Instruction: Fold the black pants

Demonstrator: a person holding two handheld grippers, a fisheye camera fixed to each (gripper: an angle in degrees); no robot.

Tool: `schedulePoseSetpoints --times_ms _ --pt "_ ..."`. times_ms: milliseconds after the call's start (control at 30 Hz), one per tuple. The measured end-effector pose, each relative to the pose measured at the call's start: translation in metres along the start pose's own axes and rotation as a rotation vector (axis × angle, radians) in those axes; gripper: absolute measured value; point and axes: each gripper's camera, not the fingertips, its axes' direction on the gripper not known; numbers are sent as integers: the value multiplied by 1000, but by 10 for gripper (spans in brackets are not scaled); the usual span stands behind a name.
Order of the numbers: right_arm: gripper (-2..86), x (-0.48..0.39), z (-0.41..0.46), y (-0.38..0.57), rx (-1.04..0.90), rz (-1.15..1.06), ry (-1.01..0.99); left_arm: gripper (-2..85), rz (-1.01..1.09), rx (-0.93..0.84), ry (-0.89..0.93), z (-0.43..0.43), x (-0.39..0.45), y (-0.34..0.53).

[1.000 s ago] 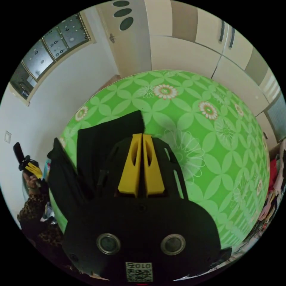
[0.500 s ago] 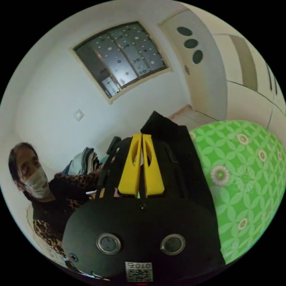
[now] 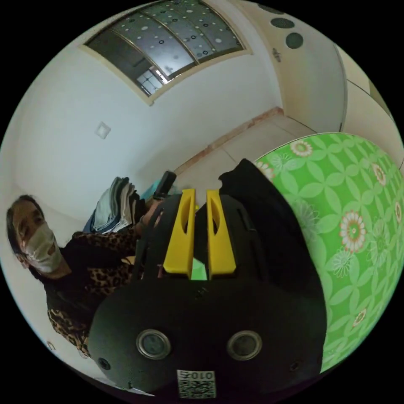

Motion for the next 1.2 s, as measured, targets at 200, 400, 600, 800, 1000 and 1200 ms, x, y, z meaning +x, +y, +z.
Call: schedulePoseSetpoints --times_ms 200,400,600,800,1000,1200 --pt "68 21 56 -80 -223 51 255 -1 -98 37 108 2 -39 4" --pt "66 32 100 -127 -361 -4 402 -1 -134 136 263 -10 -61 5" --pt "33 45 97 -136 -336 -30 285 -1 -76 129 372 -6 -59 -6" --pt "25 103 51 -125 -88 155 48 -1 35 148 277 -23 -40 -5" --pt "26 109 29 -121 39 118 -44 -2 52 214 308 -34 -43 -9" --pt "38 121 15 -102 42 249 298 -1 29 244 274 -29 -39 -20"
